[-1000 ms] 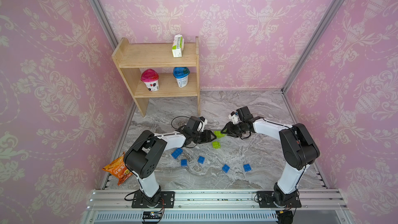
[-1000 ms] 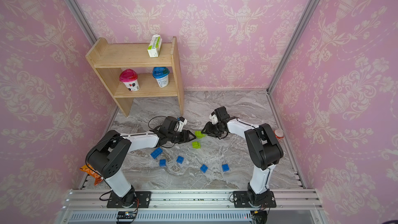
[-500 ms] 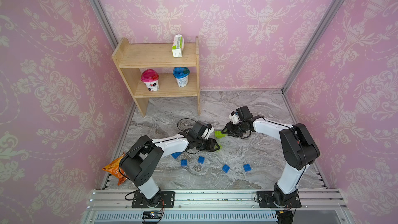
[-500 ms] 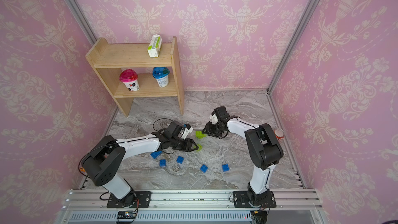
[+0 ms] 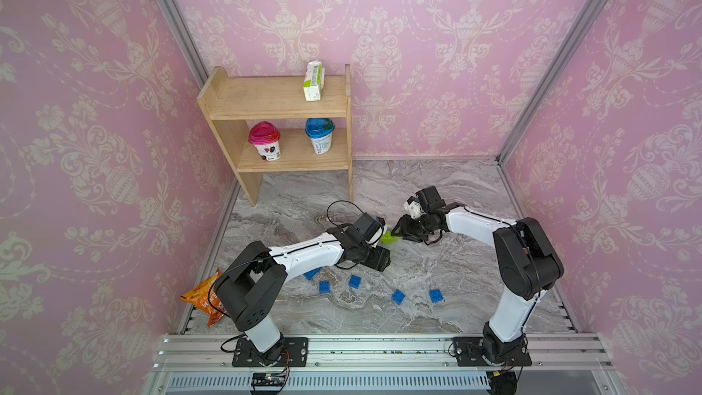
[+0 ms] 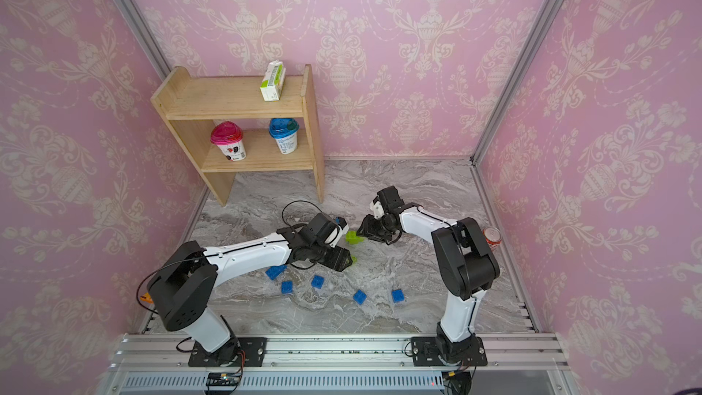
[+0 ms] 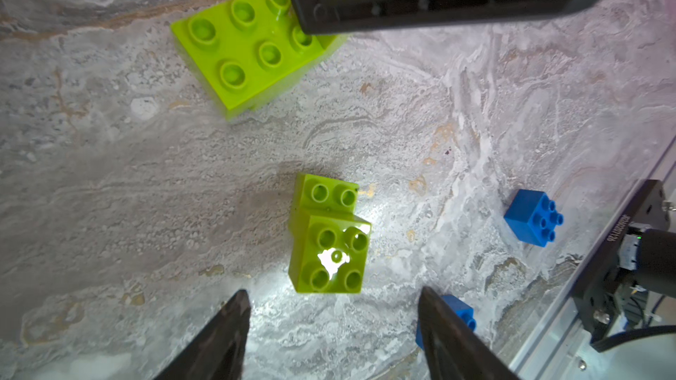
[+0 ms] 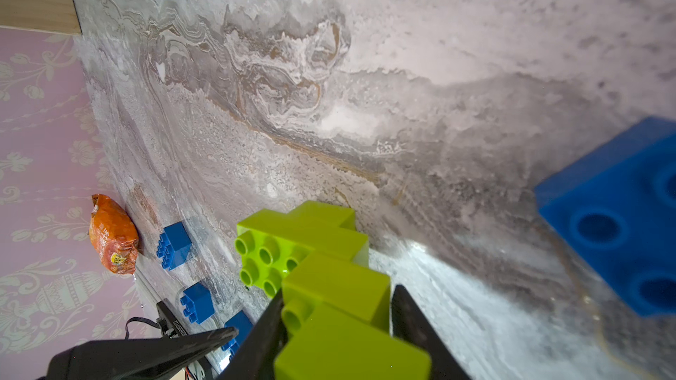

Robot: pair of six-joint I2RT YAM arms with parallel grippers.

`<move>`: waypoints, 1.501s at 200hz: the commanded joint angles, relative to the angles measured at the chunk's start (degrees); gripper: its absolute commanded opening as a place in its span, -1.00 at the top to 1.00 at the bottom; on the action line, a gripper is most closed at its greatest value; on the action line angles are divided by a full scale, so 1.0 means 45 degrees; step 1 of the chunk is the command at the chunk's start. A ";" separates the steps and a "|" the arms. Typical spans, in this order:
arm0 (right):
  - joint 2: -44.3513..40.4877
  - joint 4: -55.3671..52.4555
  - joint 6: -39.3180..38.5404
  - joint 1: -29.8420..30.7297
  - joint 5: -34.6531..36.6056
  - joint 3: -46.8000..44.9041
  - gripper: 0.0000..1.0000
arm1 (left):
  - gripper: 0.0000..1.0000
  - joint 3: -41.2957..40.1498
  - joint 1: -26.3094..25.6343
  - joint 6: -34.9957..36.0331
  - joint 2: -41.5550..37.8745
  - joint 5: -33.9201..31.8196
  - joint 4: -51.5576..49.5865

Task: Assemble the letter v with lego
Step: Pick up the lego brick from the center of the board.

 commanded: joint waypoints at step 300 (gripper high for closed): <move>-0.0304 -0.0503 -0.0482 0.0172 0.0423 0.0287 0.02 | 0.38 0.1304 -0.0959 0.2026 0.1968 -0.2680 -0.0130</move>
